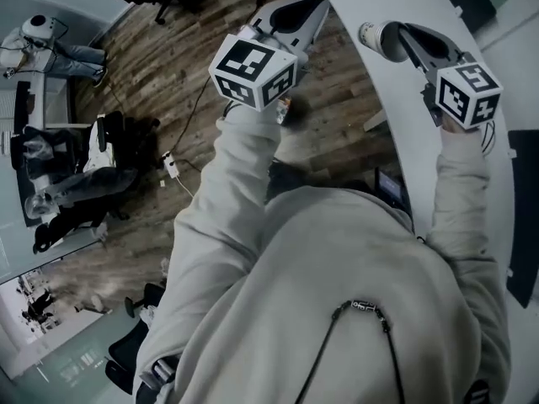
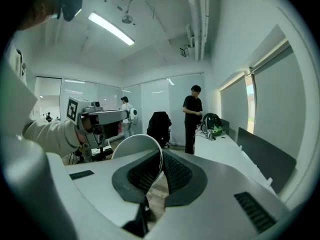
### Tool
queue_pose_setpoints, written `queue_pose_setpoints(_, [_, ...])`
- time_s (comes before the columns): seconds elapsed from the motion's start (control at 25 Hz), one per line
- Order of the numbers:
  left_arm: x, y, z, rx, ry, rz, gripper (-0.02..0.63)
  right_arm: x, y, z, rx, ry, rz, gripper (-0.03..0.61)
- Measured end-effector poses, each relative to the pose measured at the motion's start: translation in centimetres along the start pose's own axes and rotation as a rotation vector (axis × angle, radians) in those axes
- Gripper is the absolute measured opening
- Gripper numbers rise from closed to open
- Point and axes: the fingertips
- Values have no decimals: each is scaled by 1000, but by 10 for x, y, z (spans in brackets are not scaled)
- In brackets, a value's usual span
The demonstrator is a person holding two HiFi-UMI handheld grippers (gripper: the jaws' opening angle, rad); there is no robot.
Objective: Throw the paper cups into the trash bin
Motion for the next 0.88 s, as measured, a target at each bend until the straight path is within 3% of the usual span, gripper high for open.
queue_pose_setpoints(0.28, [-6,-42,-95,-59,-38,54,0,-93,82,-44,-11,-18,115,40])
queue_pose_setpoints(0.52, [2,-100,-176,-77,-45,61,0,-114,167,-100,-58,-27,85,40])
queue_pose_setpoints(0.68, [23,-162,-245,-104,-2,-28,0,-131,244,-158,-128,-53,49,40])
queue_pose_setpoints(0.88, [39,-231,-302,-186,-50,-18,-1,-142,315,-218,-186,-65,18,40])
Point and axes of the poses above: the fingertips, and each gripper's own axes: y forward along the fingers, z to its right, x out of its underside, and after that the axes turned 3 degrees about x, right-handed
